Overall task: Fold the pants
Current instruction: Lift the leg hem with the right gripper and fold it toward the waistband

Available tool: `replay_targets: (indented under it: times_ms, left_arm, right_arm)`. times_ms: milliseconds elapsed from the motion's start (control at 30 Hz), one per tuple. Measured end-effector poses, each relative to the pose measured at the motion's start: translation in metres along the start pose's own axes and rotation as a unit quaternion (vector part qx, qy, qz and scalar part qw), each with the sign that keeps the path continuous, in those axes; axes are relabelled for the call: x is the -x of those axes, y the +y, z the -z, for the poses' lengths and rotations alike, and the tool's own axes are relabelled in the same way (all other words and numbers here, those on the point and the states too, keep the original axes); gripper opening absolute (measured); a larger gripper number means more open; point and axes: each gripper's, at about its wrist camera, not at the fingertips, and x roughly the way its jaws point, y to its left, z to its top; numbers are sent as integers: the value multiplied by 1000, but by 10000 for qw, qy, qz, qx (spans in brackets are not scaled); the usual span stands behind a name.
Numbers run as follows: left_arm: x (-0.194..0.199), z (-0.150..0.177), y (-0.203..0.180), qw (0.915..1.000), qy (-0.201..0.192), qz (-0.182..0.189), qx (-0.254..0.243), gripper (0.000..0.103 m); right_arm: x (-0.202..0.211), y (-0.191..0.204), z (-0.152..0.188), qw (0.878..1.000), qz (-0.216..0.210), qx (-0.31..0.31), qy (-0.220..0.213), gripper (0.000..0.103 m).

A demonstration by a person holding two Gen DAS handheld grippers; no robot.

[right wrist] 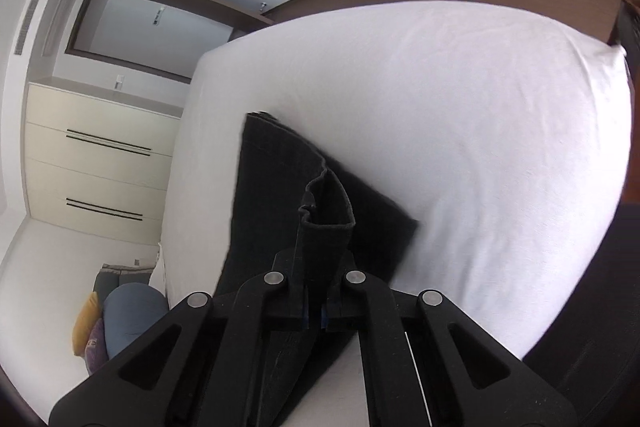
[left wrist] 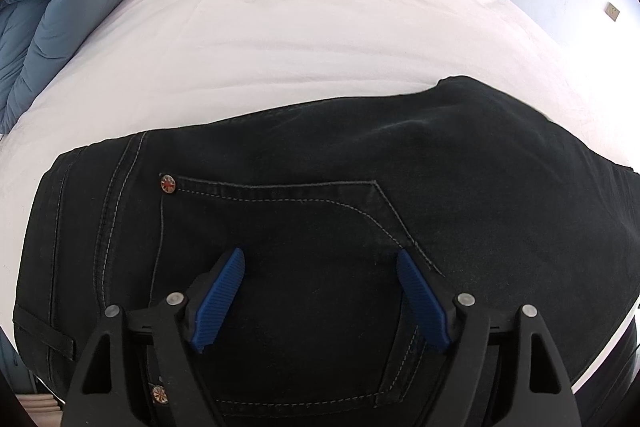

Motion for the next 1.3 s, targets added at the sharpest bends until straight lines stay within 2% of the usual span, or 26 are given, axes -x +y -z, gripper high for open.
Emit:
replay_targets:
  times_ms: [100, 233, 367, 467, 600, 733, 833, 900, 933, 967, 1033, 1167, 1233, 1300]
  left_arm:
    - [0, -1, 1, 10000, 23, 15, 20, 82]
    - [1, -2, 5, 10000, 36, 55, 22, 85]
    - [-2, -2, 9, 10000, -3, 71, 59, 89]
    - [-4, -1, 10, 10000, -38, 70, 56, 91]
    - [-5, -1, 9, 9999, -35, 90, 40, 96]
    - [-7, -1, 9, 9999, -23, 102, 52, 98]
    - [-5, -1, 16, 9999, -29, 116, 49, 99]
    - [-4, -1, 19, 9999, -44, 134, 69, 99]
    - [-4, 0, 20, 9999, -43, 127, 62, 100]
    - [-4, 0, 21, 9999, -44, 110, 38, 100]
    - [-5, 2, 20, 10000, -42, 59, -50, 102]
    - [-6, 2, 19, 9999, 8, 47, -127, 103]
    - [-7, 1, 18, 9998, 77, 55, -189, 103]
    - [-7, 0, 20, 9996, 143, 73, -241, 103]
  right_arm:
    - [-10, -18, 1, 9989, -354, -307, -28, 1]
    - [-15, -4, -5, 9989, -470, -38, -14, 2]
    - [-16, 29, -10, 9966, -468, 681, -23, 2]
    - [-17, 48, -16, 9944, -575, 892, -14, 2]
    - [-13, 101, -24, 9870, -641, 1473, 20, 2]
    - [-2, 162, -32, 9781, -1155, 1732, 76, 2]
    - [10, 207, -33, 9652, -1543, 2111, 19, 2]
    - [19, 226, -33, 9576, -1781, 2264, -16, 2]
    - [19, 227, -32, 9574, -1743, 2300, -35, 2]
    - [17, 223, -32, 9592, -1634, 2306, -64, 2]
    - [11, 191, -33, 9708, -1350, 1984, -57, 2]
    - [-10, 86, -29, 9954, -527, 799, 35, 2]
    - [-21, 41, -23, 9994, -222, 200, 155, 2]
    - [-25, 17, -13, 9992, -341, -98, 165, 1]
